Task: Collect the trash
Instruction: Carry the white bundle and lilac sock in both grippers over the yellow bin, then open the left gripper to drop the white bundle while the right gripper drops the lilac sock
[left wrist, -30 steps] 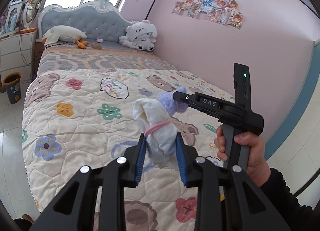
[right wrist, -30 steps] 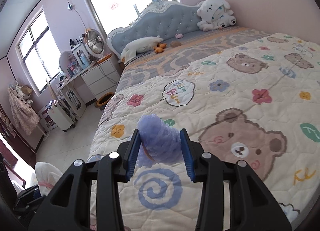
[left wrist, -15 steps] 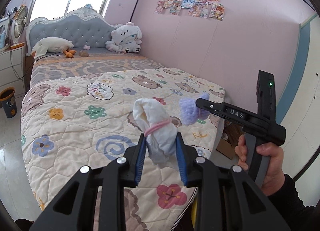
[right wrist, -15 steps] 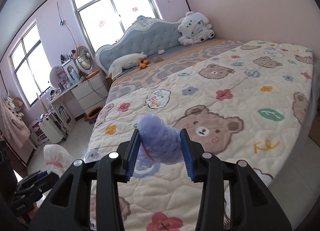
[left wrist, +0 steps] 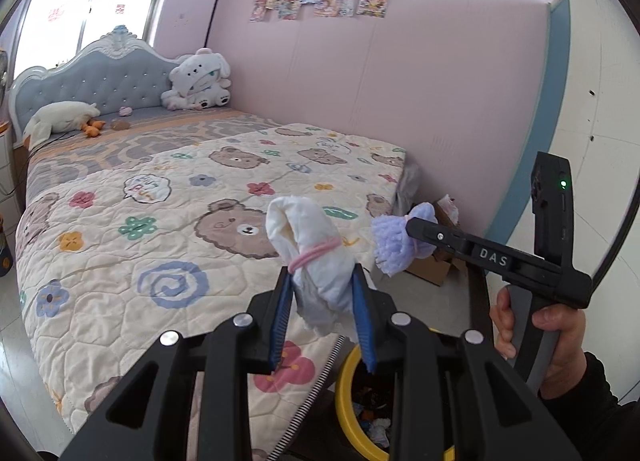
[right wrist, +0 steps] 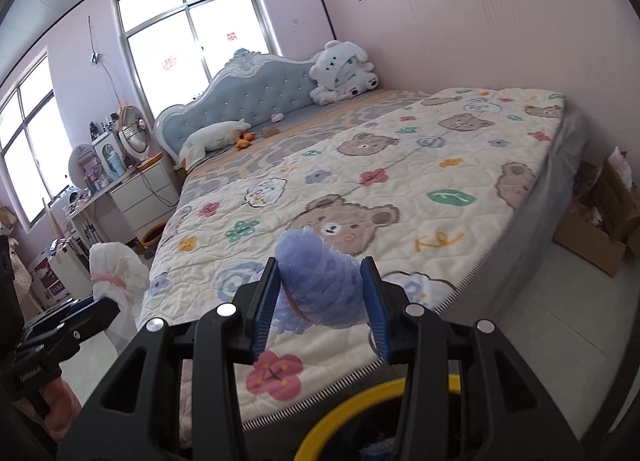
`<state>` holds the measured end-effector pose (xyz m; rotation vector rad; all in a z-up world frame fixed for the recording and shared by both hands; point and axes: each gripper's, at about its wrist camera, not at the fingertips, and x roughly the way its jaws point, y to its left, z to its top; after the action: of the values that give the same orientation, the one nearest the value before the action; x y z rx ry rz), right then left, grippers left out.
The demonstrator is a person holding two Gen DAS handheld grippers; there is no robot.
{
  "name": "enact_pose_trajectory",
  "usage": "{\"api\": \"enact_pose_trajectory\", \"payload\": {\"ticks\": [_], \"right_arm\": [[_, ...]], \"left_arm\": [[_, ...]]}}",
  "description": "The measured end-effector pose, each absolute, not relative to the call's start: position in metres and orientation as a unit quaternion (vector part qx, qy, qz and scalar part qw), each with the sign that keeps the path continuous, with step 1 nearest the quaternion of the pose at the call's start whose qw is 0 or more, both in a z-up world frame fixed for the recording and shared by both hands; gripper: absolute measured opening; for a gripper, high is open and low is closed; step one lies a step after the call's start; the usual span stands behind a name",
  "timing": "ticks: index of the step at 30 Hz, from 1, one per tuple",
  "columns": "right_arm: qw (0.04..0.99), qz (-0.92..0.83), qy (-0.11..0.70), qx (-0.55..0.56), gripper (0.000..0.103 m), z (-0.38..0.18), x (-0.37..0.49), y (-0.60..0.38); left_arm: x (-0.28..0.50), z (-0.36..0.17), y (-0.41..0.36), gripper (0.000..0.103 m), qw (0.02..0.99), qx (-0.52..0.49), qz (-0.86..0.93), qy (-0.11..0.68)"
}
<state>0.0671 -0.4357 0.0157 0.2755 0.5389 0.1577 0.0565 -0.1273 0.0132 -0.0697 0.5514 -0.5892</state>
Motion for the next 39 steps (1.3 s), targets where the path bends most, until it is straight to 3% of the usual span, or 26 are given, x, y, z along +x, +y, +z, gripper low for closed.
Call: {"api": "enact_pose_trajectory", "payload": {"ticks": [16, 33, 36, 37, 39], "right_arm": [[0.941, 0.008, 0.289, 0.175, 0.04, -0.031, -0.015, -0.492], [0.924, -0.011, 0.326, 0.201, 0.043, -0.076, -0.019, -0.512], [0.924, -0.024, 0.324, 0.2, 0.049, -0.072, -0.023, -0.515], [0.925, -0.028, 0.322, 0.201, 0.057, -0.071, -0.025, -0.517], [0.925, -0.031, 0.319, 0.205, 0.058, -0.067, -0.027, -0.52]], "left_arm": [[0.024, -0.03, -0.203, 0.028, 0.878, 0.008, -0.371, 0.301], [0.018, -0.06, -0.222, 0.031, 0.856, 0.017, -0.394, 0.336], [0.018, -0.057, -0.219, 0.035, 0.856, 0.014, -0.395, 0.332], [0.018, -0.056, -0.217, 0.042, 0.857, 0.011, -0.396, 0.33], [0.018, -0.053, -0.213, 0.052, 0.857, 0.002, -0.398, 0.328]]}}
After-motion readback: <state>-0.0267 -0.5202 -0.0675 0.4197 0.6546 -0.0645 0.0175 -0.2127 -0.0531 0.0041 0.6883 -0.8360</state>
